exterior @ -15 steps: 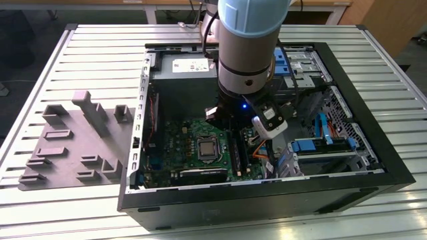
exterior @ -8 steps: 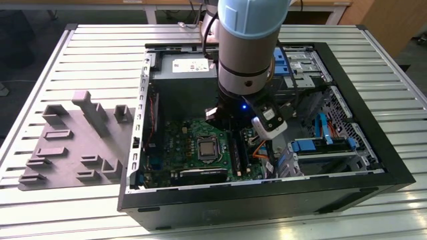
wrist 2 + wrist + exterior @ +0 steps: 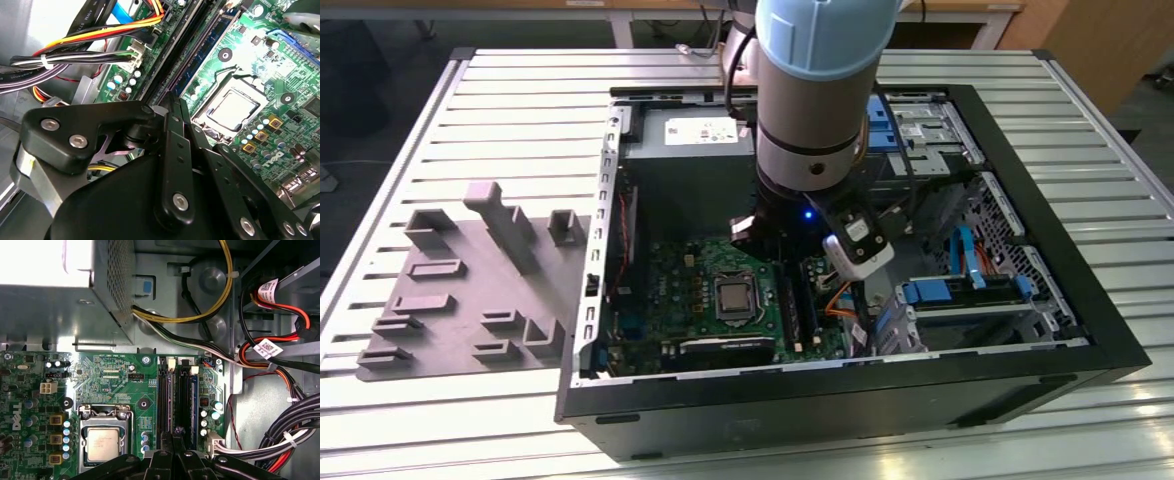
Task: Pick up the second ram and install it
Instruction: 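Insert the second ram into the second slot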
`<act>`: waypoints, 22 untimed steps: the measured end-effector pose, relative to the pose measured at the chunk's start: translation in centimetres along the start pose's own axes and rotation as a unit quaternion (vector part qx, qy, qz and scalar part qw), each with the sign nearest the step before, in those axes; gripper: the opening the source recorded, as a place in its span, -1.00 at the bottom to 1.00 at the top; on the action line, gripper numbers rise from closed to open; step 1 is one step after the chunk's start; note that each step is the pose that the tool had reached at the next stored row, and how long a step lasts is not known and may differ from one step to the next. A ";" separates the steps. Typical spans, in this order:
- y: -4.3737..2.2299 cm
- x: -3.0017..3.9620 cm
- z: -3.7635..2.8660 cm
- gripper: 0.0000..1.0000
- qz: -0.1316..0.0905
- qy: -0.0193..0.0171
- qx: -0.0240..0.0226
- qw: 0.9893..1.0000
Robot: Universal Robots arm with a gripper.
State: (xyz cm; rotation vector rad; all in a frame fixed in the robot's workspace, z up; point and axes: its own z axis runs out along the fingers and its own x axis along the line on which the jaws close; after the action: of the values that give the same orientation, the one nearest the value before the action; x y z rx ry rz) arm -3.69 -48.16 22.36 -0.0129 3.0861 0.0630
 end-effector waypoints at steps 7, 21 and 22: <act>0.00 0.00 0.03 -0.77 0.001 0.000 0.000 1.000; 0.01 -0.02 -0.12 -0.77 0.005 0.000 0.000 1.000; 0.01 -0.02 -0.11 -0.77 0.005 0.000 0.000 1.000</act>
State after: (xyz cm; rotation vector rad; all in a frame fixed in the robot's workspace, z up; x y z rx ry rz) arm -3.68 -48.16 22.47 0.0032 3.0858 0.0629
